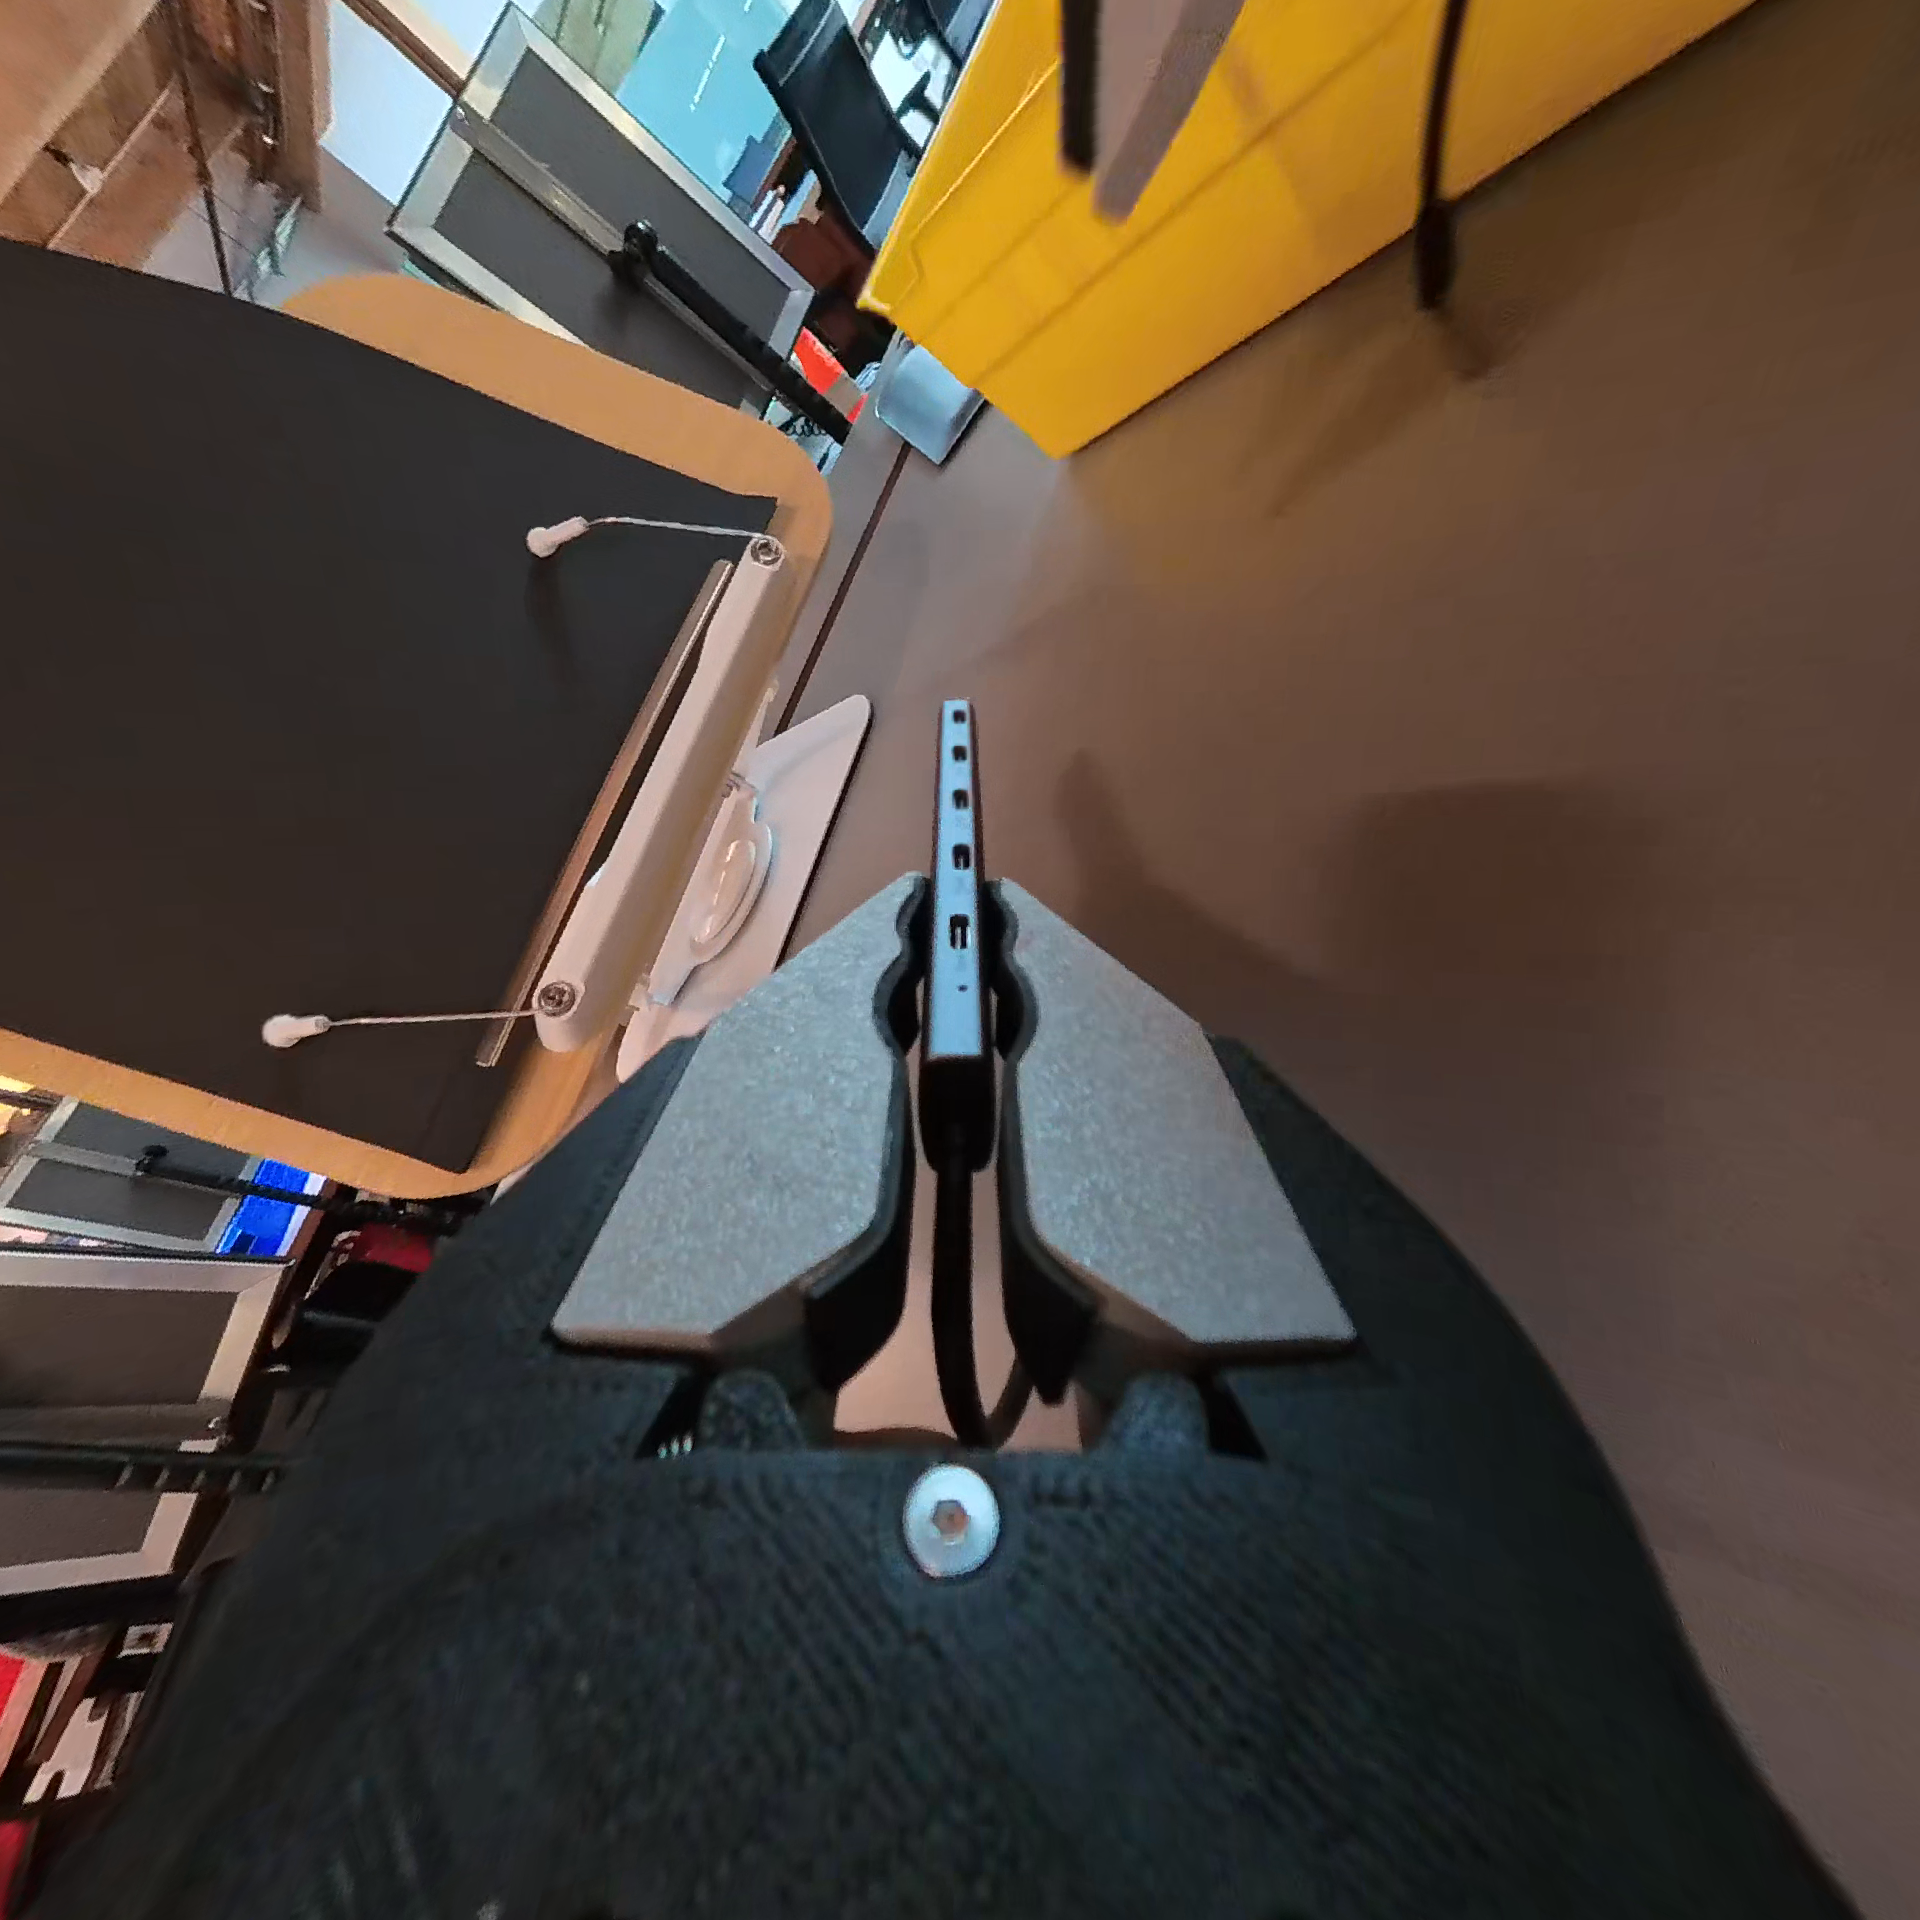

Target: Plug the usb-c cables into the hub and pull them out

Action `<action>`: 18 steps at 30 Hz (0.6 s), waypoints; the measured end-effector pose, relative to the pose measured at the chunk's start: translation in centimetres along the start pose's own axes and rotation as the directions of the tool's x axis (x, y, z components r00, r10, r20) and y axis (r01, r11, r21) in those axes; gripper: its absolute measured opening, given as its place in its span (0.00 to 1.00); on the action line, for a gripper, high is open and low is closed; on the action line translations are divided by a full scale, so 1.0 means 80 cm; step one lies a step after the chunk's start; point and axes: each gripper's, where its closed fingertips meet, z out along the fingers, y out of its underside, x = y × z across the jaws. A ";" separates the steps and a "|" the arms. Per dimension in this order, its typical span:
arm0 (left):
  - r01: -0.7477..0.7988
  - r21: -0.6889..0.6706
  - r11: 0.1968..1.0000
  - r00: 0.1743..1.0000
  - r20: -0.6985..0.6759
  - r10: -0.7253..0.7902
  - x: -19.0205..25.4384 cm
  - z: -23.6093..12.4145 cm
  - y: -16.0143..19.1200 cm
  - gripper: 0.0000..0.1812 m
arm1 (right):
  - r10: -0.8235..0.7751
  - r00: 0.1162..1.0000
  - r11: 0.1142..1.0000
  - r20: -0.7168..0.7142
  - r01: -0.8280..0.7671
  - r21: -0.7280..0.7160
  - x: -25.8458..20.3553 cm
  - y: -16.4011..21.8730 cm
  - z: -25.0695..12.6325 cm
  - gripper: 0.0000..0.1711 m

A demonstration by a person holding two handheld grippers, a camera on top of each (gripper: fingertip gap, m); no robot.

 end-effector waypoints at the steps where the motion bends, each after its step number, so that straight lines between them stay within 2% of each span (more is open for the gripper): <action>1: 0.002 -0.009 1.000 1.000 0.010 -0.002 -0.002 -0.001 0.003 0.04 | 0.052 0.998 0.998 0.044 -0.053 0.033 -0.003 -0.008 0.016 0.18; 3: 0.021 -0.024 1.000 0.999 0.040 -0.020 -0.010 -0.002 0.009 0.04 | 0.075 0.986 0.978 0.149 -0.102 0.182 -0.021 -0.047 0.036 0.23; 4: 0.047 -0.031 0.998 0.997 0.059 -0.045 -0.016 -0.002 0.013 0.04 | 0.047 0.987 0.954 0.153 -0.090 0.286 -0.028 -0.071 0.040 0.22; 5: 0.084 -0.044 0.996 0.994 0.071 -0.080 -0.021 -0.002 0.020 0.04 | 0.038 0.993 0.919 0.108 -0.077 0.387 -0.027 -0.094 0.044 0.21; 7: 0.146 -0.063 0.987 0.987 0.071 -0.142 -0.025 0.000 0.031 0.04 | 0.146 0.988 0.821 -0.047 -0.095 0.563 0.002 -0.127 0.044 0.19; 10: 0.163 -0.067 0.984 0.986 0.055 -0.160 -0.024 -0.001 0.033 0.04 | 0.266 0.951 0.714 -0.159 -0.084 0.695 0.035 -0.147 0.028 0.17; 11: 0.149 -0.067 0.987 0.988 0.053 -0.145 -0.023 -0.001 0.032 0.04 | 0.254 0.957 0.698 -0.139 -0.082 0.711 0.029 -0.151 0.028 0.16; 13: 0.129 -0.071 0.989 0.991 0.053 -0.126 -0.022 0.000 0.029 0.04 | 0.161 0.982 0.742 -0.095 -0.057 0.668 0.006 -0.147 0.045 0.20; 14: 0.124 -0.074 0.990 0.992 0.044 -0.121 -0.020 0.001 0.028 0.04 | 0.138 0.985 0.749 -0.100 -0.038 0.661 0.004 -0.145 0.046 0.17; 16: 0.105 -0.071 0.992 0.994 0.028 -0.103 -0.015 0.002 0.025 0.04 | 0.233 0.972 0.702 -0.030 -0.147 0.697 0.019 -0.148 0.035 0.12; 17: 0.096 -0.072 0.993 0.995 0.021 -0.095 -0.013 0.002 0.023 0.04 | 0.256 0.965 0.707 0.066 -0.233 0.667 0.016 -0.146 0.041 0.14; 18: 0.092 -0.066 0.994 0.996 0.011 -0.092 -0.011 0.002 0.021 0.04 | 0.241 0.961 0.764 0.137 -0.275 0.584 0.005 -0.137 0.058 0.14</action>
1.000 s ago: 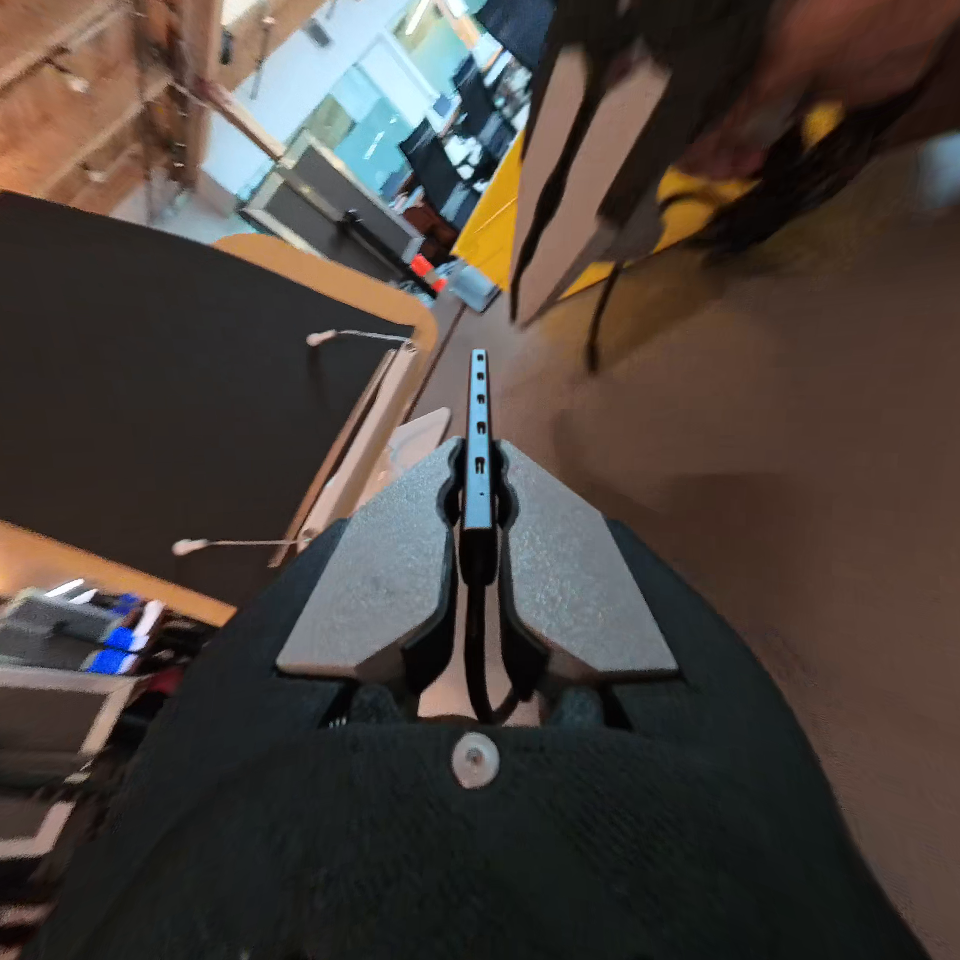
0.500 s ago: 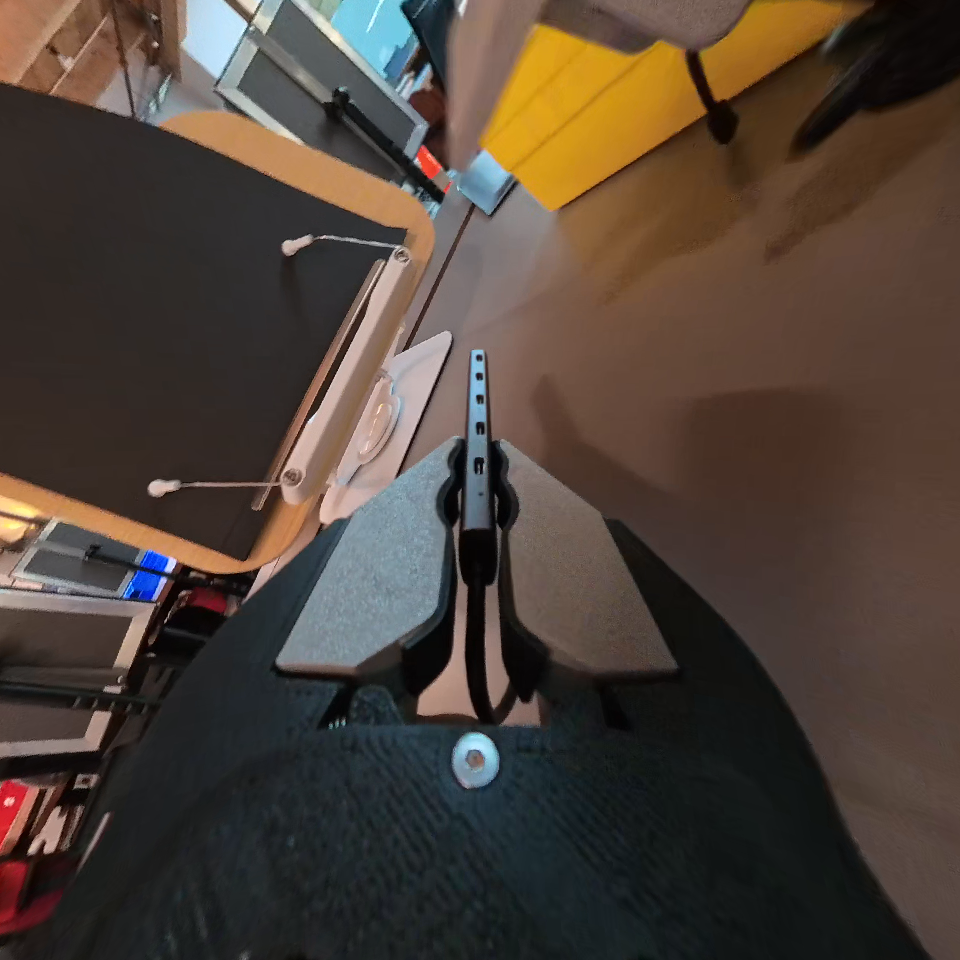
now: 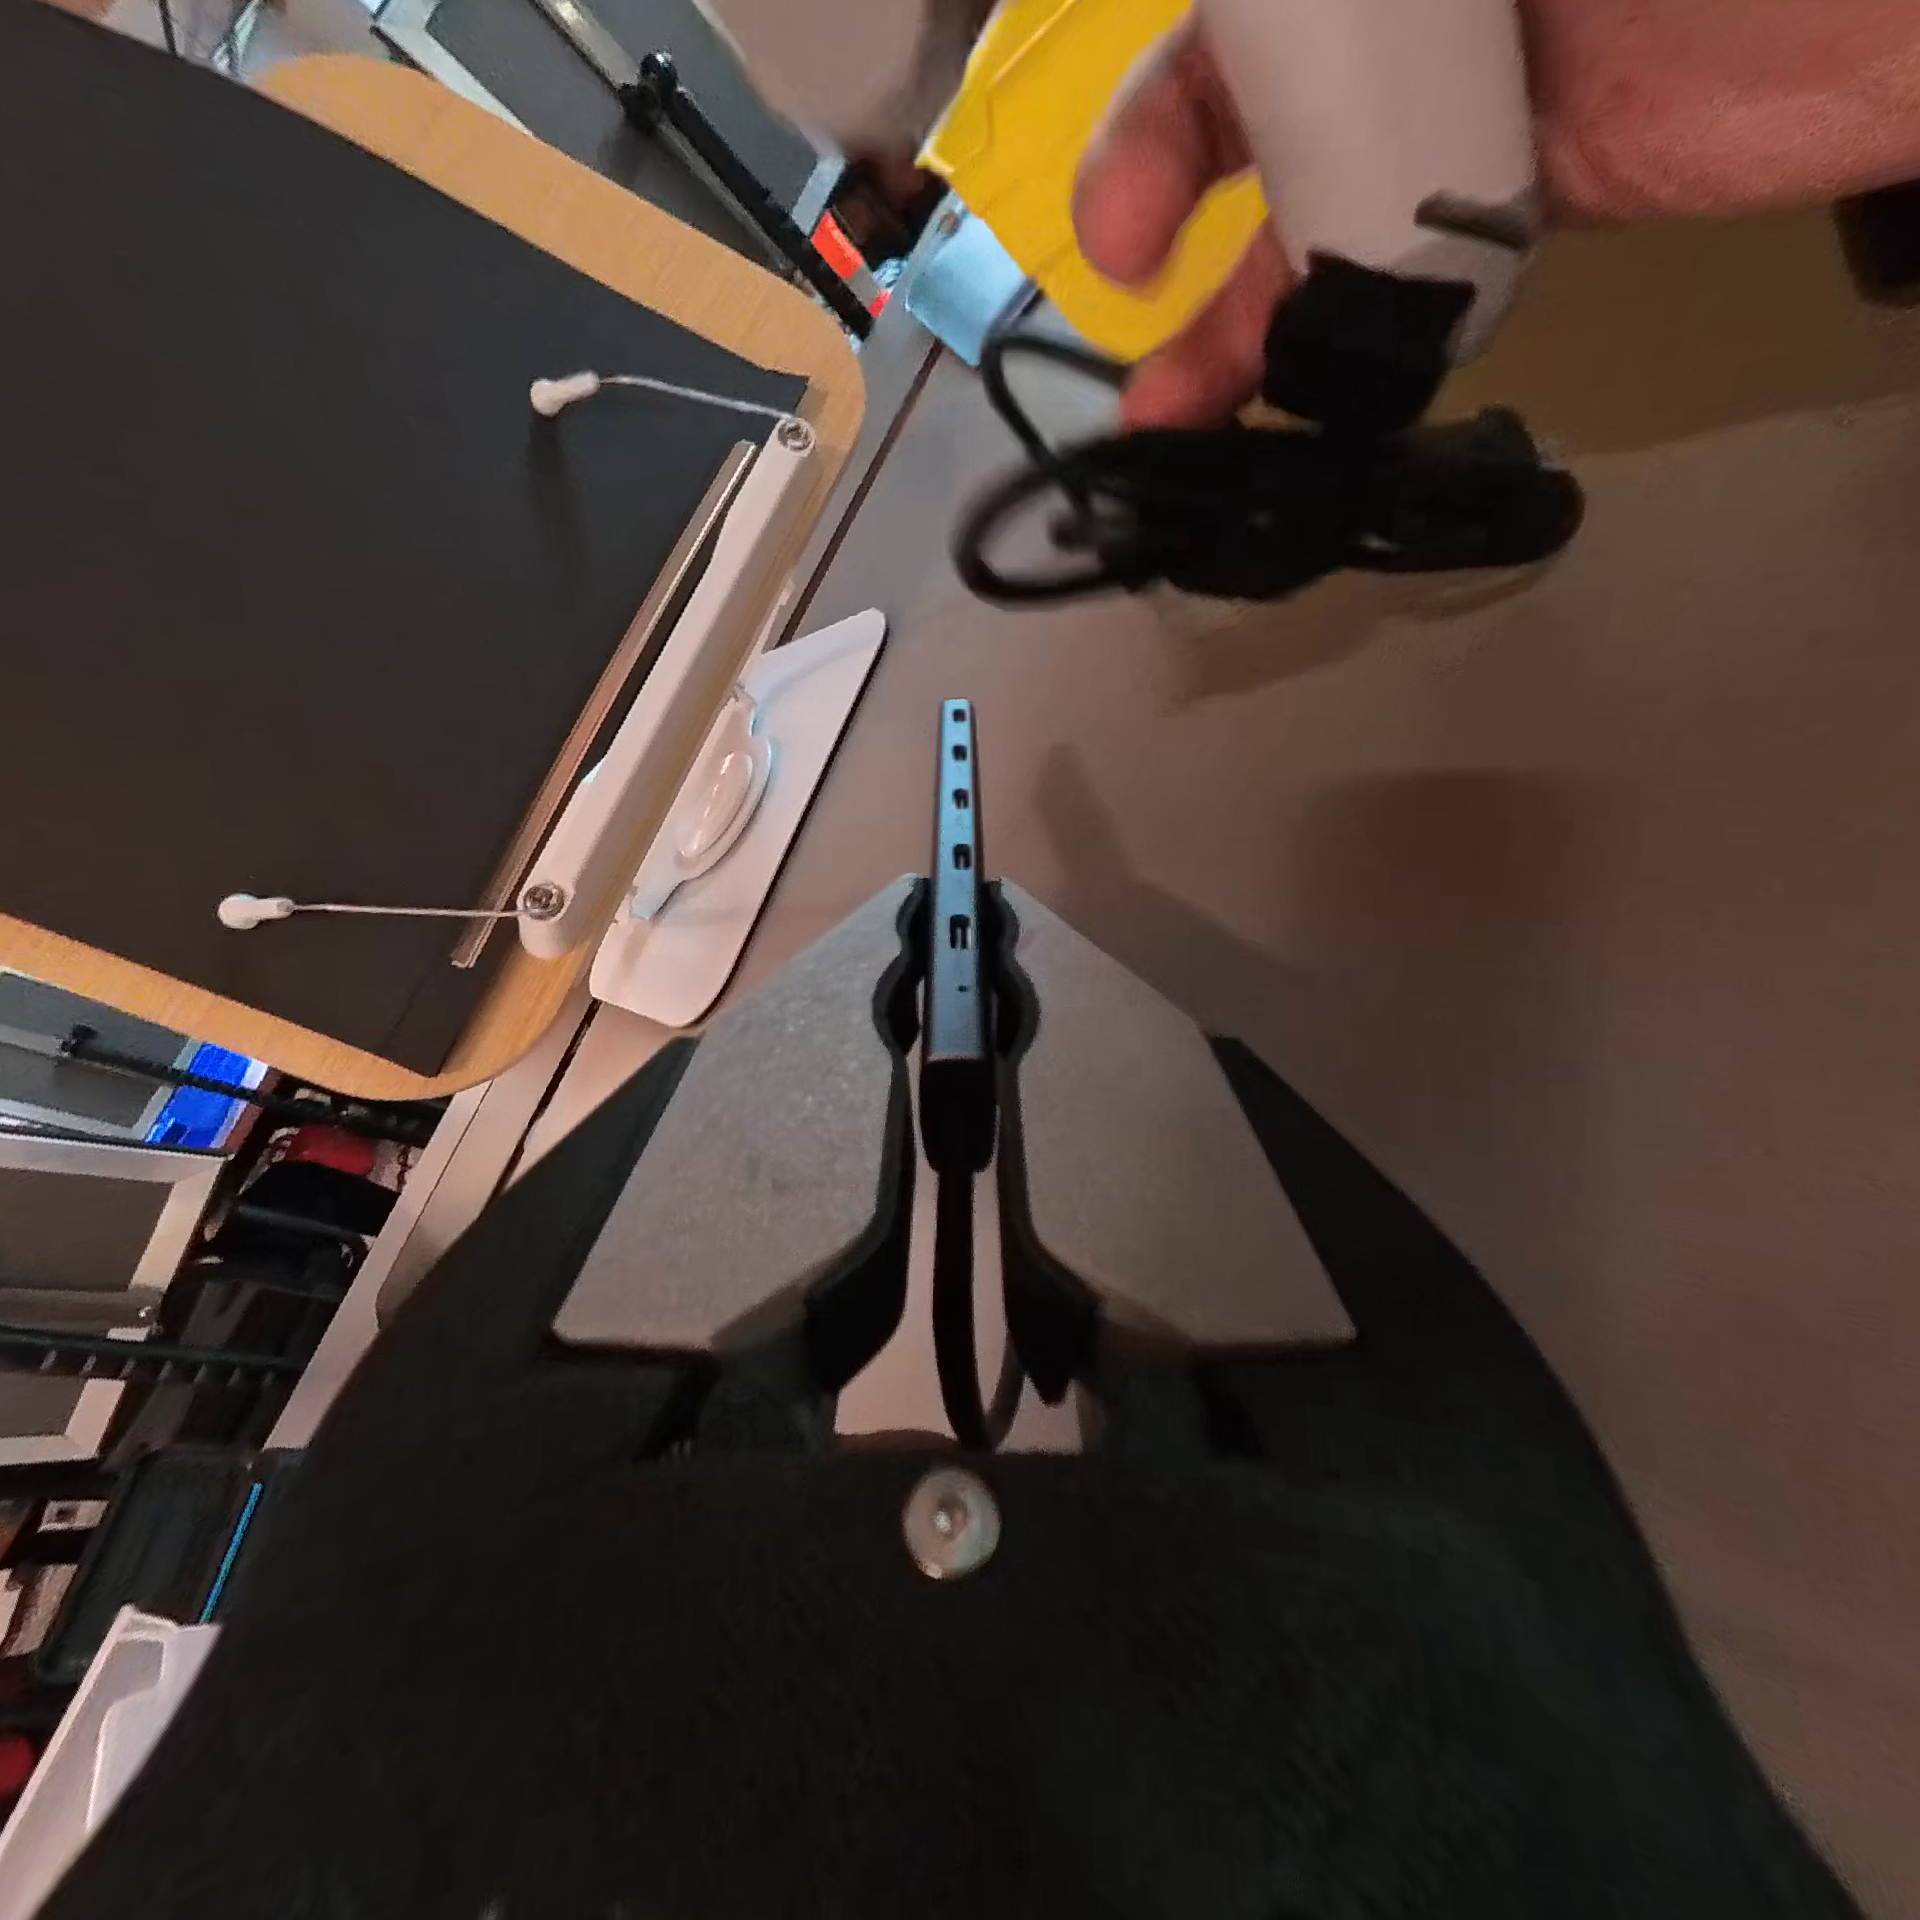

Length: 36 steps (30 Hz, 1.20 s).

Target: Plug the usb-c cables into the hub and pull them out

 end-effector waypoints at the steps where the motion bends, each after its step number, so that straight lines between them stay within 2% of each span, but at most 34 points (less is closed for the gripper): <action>1: 0.004 0.013 1.000 1.000 -0.005 -0.004 0.001 -0.001 -0.003 0.04 | -0.013 1.000 0.987 0.014 0.015 -0.159 0.001 0.032 0.008 0.14; 2: 0.012 0.026 1.000 1.000 -0.013 -0.011 0.001 -0.003 -0.006 0.04 | -0.052 0.999 0.951 0.003 0.050 -0.304 0.007 0.060 0.011 0.14; 3: 0.021 0.034 0.999 1.000 -0.017 -0.020 0.001 -0.004 -0.008 0.04 | -0.085 0.996 0.926 -0.015 0.073 -0.370 0.014 0.070 0.011 0.13; 5: 0.037 0.049 0.998 0.999 -0.014 -0.037 -0.003 -0.008 -0.010 0.04 | -0.075 0.991 0.951 -0.114 0.036 -0.308 0.033 0.055 0.011 0.06; 6: 0.049 0.062 0.997 0.999 -0.012 -0.048 -0.006 -0.010 -0.012 0.04 | -0.052 0.988 0.967 -0.143 0.014 -0.253 0.040 0.044 0.011 0.06; 7: 0.067 0.085 0.994 0.998 -0.023 -0.066 -0.007 -0.013 -0.017 0.04 | -0.025 0.987 0.976 -0.158 -0.010 -0.218 0.044 0.039 0.011 0.06; 9: 0.116 0.183 0.976 0.986 -0.137 -0.092 0.008 -0.025 -0.039 0.04 | 0.035 0.988 0.975 -0.148 -0.066 -0.214 0.047 0.042 0.011 0.09; 12: 0.108 0.323 0.940 0.975 -0.219 -0.037 0.029 -0.046 -0.073 0.04 | 0.119 0.986 0.970 -0.119 -0.141 -0.197 0.049 0.048 0.006 0.12; 15: 0.060 0.311 0.949 0.993 -0.115 -0.025 0.016 -0.044 -0.076 0.04 | 0.107 0.985 0.967 -0.138 -0.135 -0.215 0.057 0.058 0.000 0.12; 17: 0.075 0.318 0.945 0.983 -0.185 -0.016 0.030 -0.046 -0.078 0.04 | 0.099 0.987 0.968 -0.129 -0.125 -0.219 0.055 0.063 -0.002 0.13; 19: 0.034 0.278 0.960 0.970 -0.241 0.036 0.051 -0.041 -0.071 0.04 | 0.094 0.989 0.968 -0.111 -0.117 -0.221 0.049 0.065 -0.001 0.13; 25: -0.146 -0.048 0.988 0.936 -0.331 0.122 0.101 0.005 -0.008 0.04 | 0.197 0.980 0.960 0.003 -0.192 -0.204 0.016 0.044 0.002 0.13; 28: -0.140 -0.078 0.987 0.929 -0.355 0.104 0.110 0.012 -0.004 0.04 | 0.162 0.984 0.968 0.069 -0.145 -0.202 -0.002 0.020 -0.002 0.15; 29: -0.116 -0.073 0.990 0.928 -0.362 0.082 0.111 0.013 -0.005 0.04 | 0.123 0.988 0.972 0.095 -0.100 -0.212 -0.008 0.011 -0.006 0.16; 30: -0.104 -0.067 0.992 0.928 -0.366 0.072 0.110 0.012 -0.005 0.04 | 0.080 0.988 0.972 0.134 -0.048 -0.229 -0.017 0.004 -0.013 0.23; 32: -0.101 -0.062 0.993 0.933 -0.353 0.073 0.105 0.011 -0.003 0.04 | 0.012 0.971 0.952 0.238 0.062 -0.301 -0.038 0.000 -0.033 0.47; 34: -0.114 -0.064 0.991 0.941 -0.327 0.087 0.097 0.010 0.002 0.04 | -0.024 0.973 0.902 0.229 0.120 -0.414 -0.034 0.008 -0.058 0.49; 36: -0.110 -0.071 0.991 0.950 -0.301 0.083 0.087 0.009 0.006 0.04 | -0.076 0.990 0.847 0.116 0.125 -0.516 -0.005 0.020 -0.085 0.54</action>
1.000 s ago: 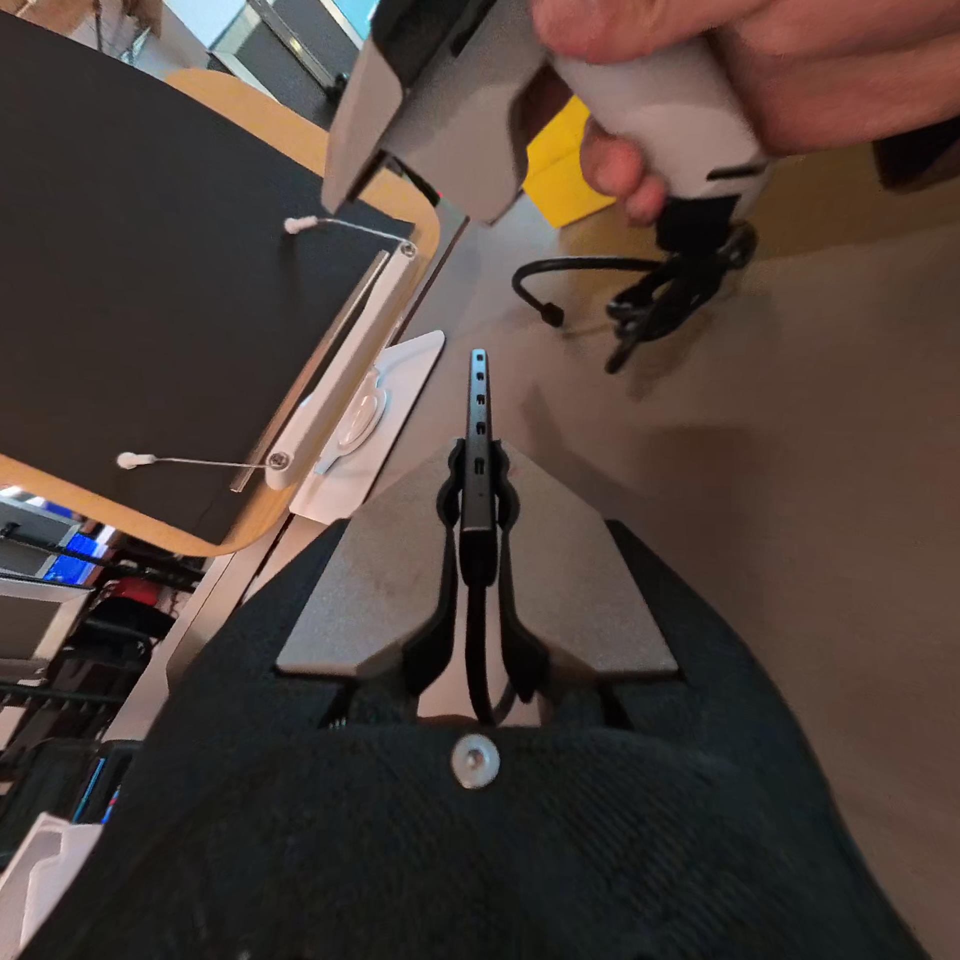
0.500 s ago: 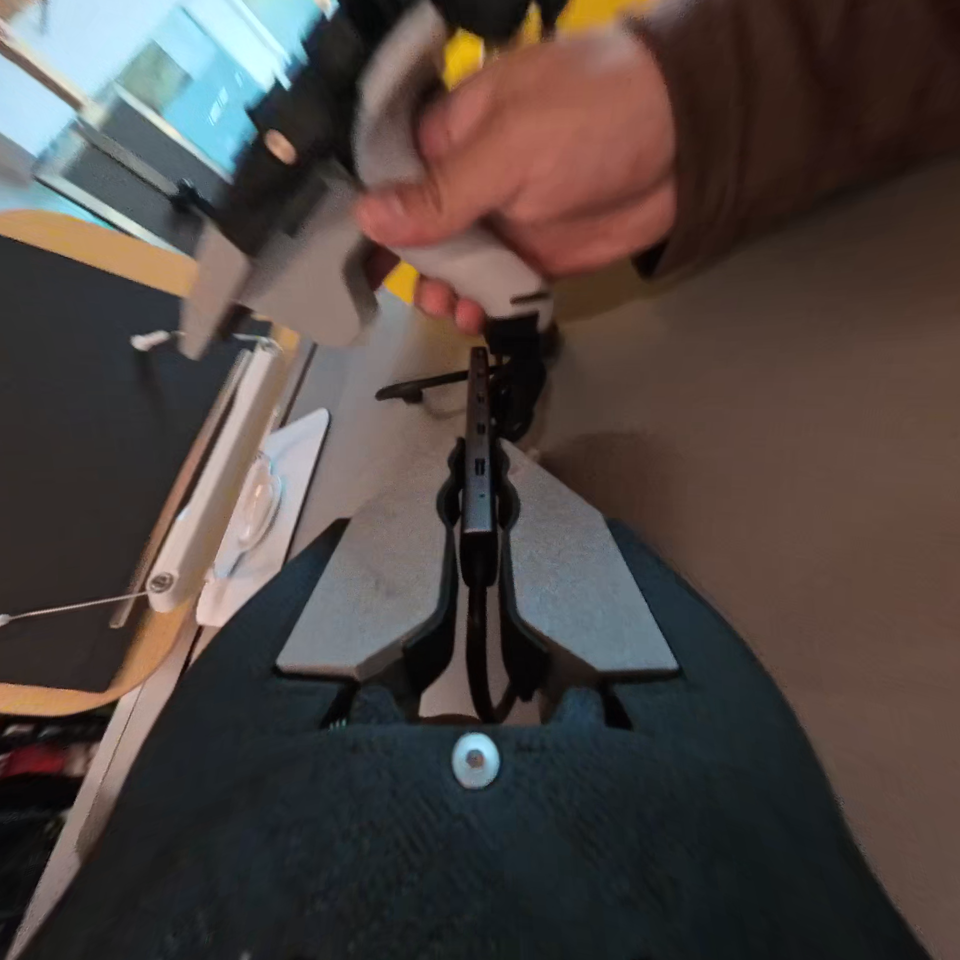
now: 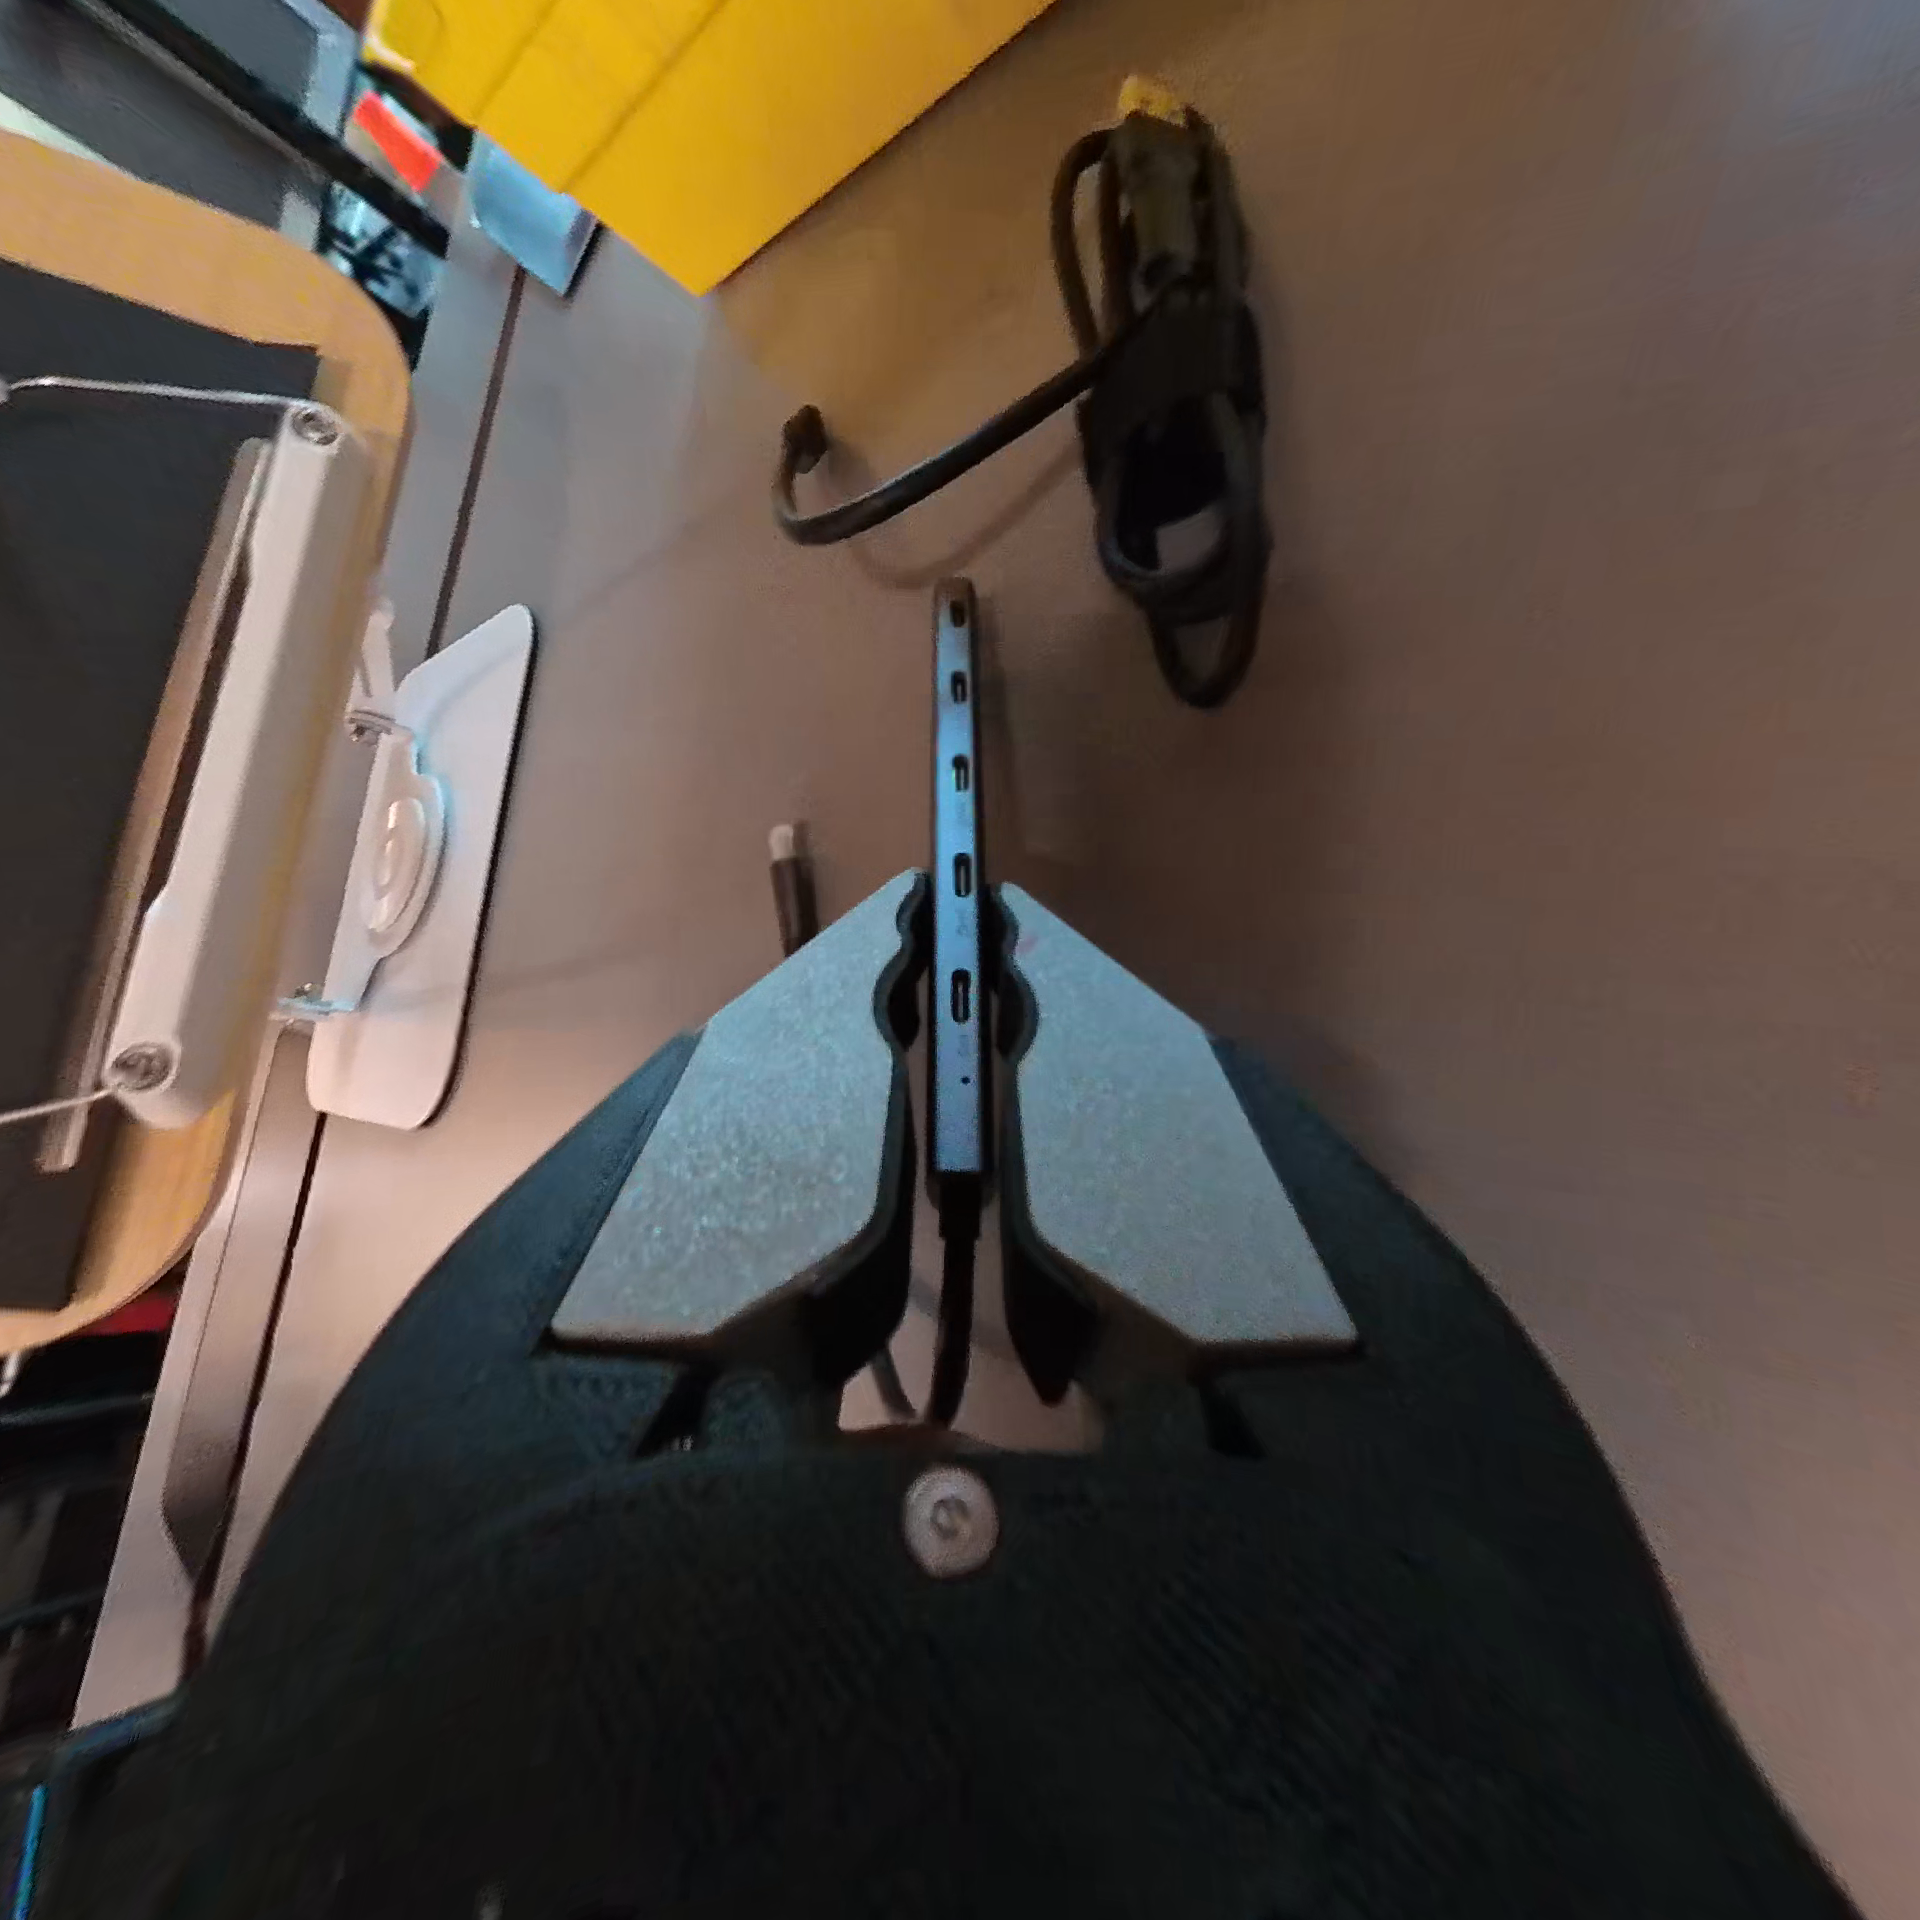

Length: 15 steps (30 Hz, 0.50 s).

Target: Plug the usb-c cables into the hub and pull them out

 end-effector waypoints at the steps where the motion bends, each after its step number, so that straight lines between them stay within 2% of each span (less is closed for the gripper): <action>1: 0.009 0.000 1.000 1.000 0.015 -0.009 -0.005 -0.002 0.002 0.04 | 0.012 0.998 0.999 -0.054 -0.015 -0.046 0.011 0.015 -0.010 0.54; 5: 0.043 0.013 0.999 0.993 0.106 -0.044 -0.033 -0.011 0.006 0.04 | 0.037 0.990 0.975 -0.139 -0.067 -0.212 0.024 0.080 -0.029 0.54; 10: 0.082 0.005 0.997 0.968 0.236 -0.081 -0.061 -0.016 0.015 0.04 | 0.037 0.977 0.963 -0.209 -0.091 -0.253 0.033 0.125 0.008 0.47; 12: 0.091 -0.004 0.996 0.961 0.264 -0.087 -0.067 -0.016 0.021 0.04 | 0.060 0.981 0.971 -0.185 -0.100 -0.215 0.031 0.132 0.036 0.37; 14: 0.096 0.013 0.995 0.955 0.279 -0.096 -0.072 -0.019 0.023 0.04 | 0.084 0.993 0.971 -0.081 -0.100 -0.218 0.011 0.143 0.056 0.15; 15: 0.100 0.029 0.995 0.952 0.287 -0.104 -0.075 -0.021 0.024 0.04 | 0.094 0.995 0.968 0.038 -0.083 -0.239 -0.013 0.148 0.059 0.00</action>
